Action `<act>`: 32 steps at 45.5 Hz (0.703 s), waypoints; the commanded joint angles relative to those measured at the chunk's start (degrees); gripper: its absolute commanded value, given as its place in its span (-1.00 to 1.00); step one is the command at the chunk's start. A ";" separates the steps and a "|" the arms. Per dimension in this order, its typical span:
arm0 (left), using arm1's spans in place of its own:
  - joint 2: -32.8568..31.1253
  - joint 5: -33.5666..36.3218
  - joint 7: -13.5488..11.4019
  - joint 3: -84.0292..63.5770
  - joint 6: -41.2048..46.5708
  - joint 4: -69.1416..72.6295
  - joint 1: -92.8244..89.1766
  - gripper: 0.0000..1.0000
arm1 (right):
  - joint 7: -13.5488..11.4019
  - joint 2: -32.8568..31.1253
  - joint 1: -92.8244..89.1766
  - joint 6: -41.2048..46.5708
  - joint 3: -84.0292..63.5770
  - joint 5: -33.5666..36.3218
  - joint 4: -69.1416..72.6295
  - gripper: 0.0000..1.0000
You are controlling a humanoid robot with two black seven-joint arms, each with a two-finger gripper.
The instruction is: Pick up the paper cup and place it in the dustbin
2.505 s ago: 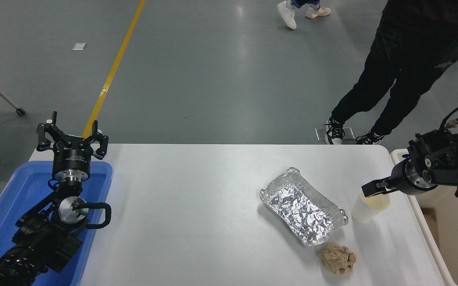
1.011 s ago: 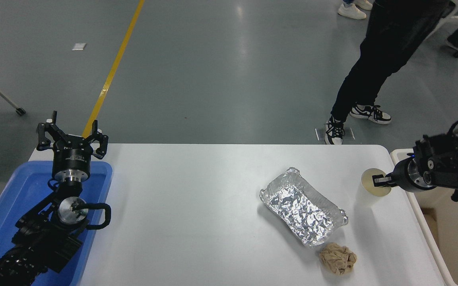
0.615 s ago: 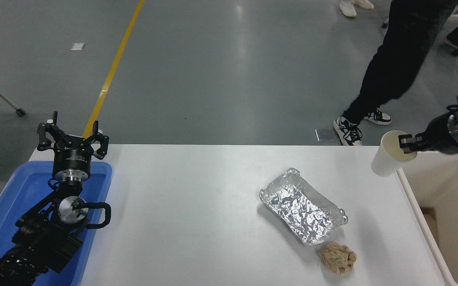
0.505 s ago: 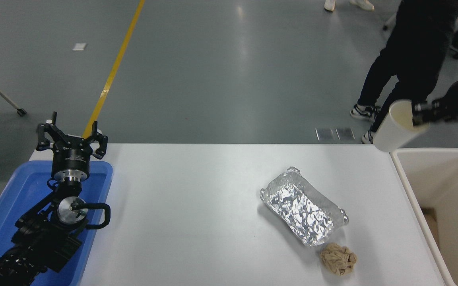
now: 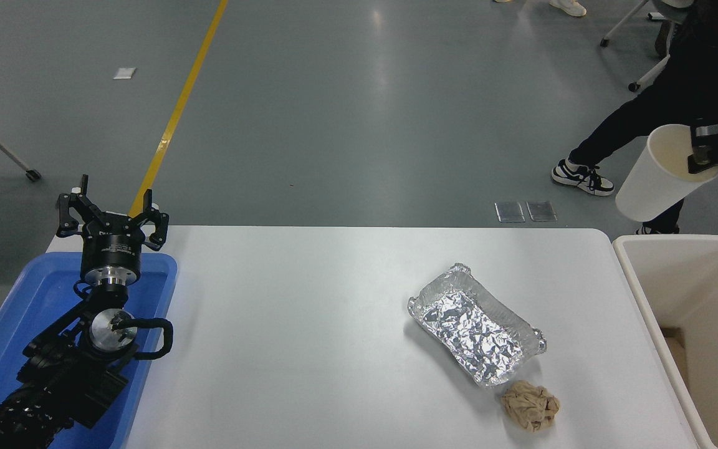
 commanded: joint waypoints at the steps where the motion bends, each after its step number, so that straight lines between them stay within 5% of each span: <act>1: -0.01 0.00 -0.09 0.00 0.03 -0.01 -0.06 0.98 | 0.06 -10.18 -9.08 -5.27 -2.64 -7.96 -11.34 -1.00; 9: -0.01 -0.09 -0.09 0.00 0.03 -0.01 -0.06 0.98 | 0.41 -18.01 -27.70 -13.08 2.45 -9.64 -25.32 -1.00; 17: -0.01 -0.09 -0.09 0.00 0.03 -0.01 -0.06 0.98 | -0.20 -21.62 -55.80 -20.47 23.42 -9.11 -35.52 -1.00; 32: -0.01 -0.09 -0.09 0.00 0.03 -0.01 -0.06 0.98 | -9.35 -8.37 -92.85 -30.32 60.46 -3.67 -45.63 -1.00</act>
